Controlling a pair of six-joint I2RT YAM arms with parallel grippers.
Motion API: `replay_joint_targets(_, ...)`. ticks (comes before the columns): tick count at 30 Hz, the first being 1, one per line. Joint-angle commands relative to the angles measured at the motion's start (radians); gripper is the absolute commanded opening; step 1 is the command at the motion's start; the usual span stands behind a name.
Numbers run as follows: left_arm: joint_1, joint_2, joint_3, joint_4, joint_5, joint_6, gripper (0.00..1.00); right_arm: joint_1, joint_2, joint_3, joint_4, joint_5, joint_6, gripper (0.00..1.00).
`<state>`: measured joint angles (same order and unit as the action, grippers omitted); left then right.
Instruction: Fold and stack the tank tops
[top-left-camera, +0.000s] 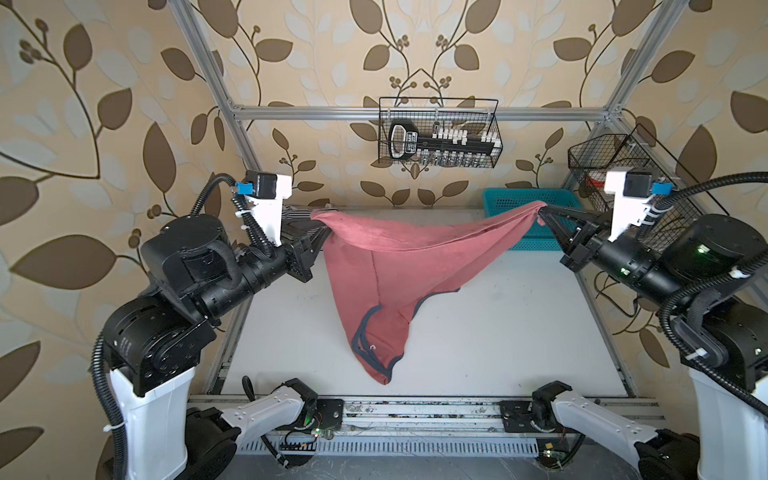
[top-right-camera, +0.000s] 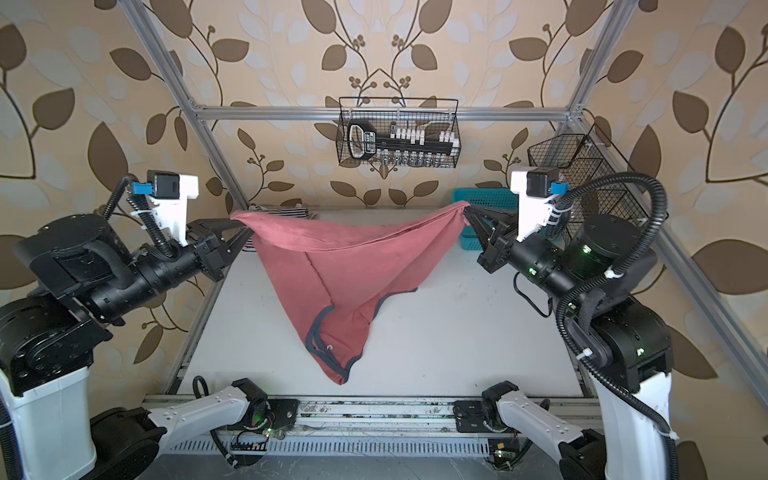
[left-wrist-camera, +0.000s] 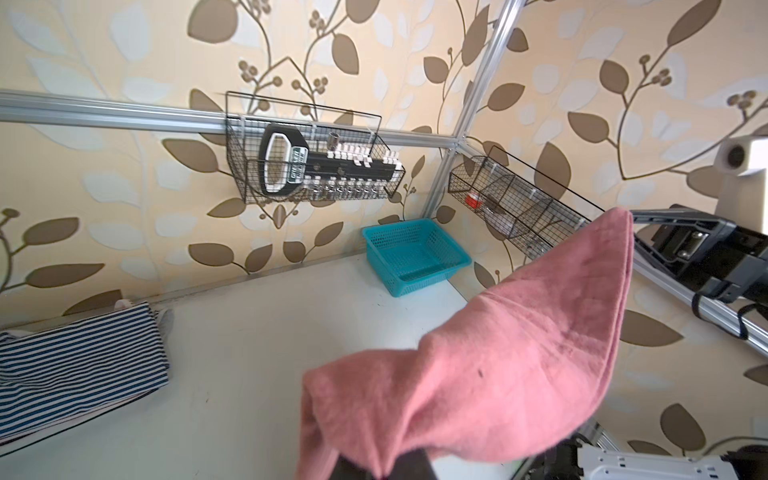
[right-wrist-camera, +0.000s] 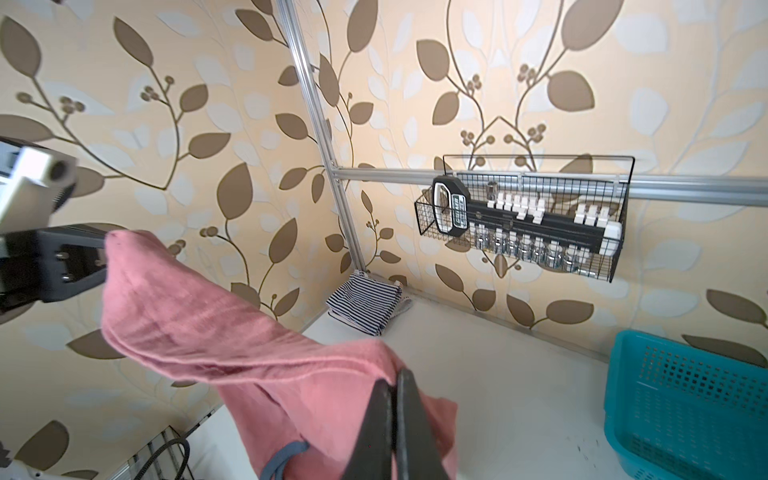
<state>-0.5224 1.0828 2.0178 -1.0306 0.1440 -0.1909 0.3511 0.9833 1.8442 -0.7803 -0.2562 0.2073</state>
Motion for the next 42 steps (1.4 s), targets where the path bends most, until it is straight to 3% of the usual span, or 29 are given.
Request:
replay_joint_targets(1,0.005,0.059,-0.027,0.033,0.059,0.017,0.0,-0.002,0.014,0.017,0.009,-0.021,-0.032,0.0)
replay_joint_targets(5,0.004,0.143,-0.055,0.001,0.109,0.029,0.0,-0.002,0.047,-0.045,-0.016,-0.034,-0.019,0.0)
replay_joint_targets(10,0.004,0.287,-0.156,-0.079,0.156,0.044,0.0,-0.003,0.074,-0.311,0.036,-0.142,0.052,0.0)
replay_joint_targets(18,0.004,0.609,-0.341,-0.109,0.075,0.042,0.0,-0.024,0.149,-0.731,0.175,-0.185,0.151,0.0)
replay_joint_targets(23,0.001,0.908,-0.216,-0.152,0.103,0.07,0.0,-0.097,0.227,-0.82,0.233,-0.209,0.168,0.0)
replay_joint_targets(28,0.001,1.167,0.015,-0.198,0.115,0.091,0.0,-0.158,0.332,-0.823,0.27,-0.243,0.155,0.0)
replay_joint_targets(29,0.002,1.202,0.078,-0.215,0.116,0.092,0.03,-0.168,0.353,-0.82,0.279,-0.251,0.153,0.0)
replay_joint_targets(31,0.008,1.262,0.175,-0.241,0.107,0.079,0.21,-0.186,0.399,-0.812,0.296,-0.267,0.155,0.0)
replay_joint_targets(33,0.018,1.27,0.229,-0.243,0.094,0.053,0.29,-0.194,0.428,-0.804,0.31,-0.278,0.157,0.0)
replay_joint_targets(37,0.043,1.173,0.166,-0.157,0.059,-0.033,0.55,-0.205,0.456,-0.804,0.352,-0.291,0.174,0.0)
replay_joint_targets(42,0.039,1.003,-0.049,-0.019,0.06,-0.123,0.58,-0.212,0.478,-0.8,0.377,-0.299,0.181,0.0)
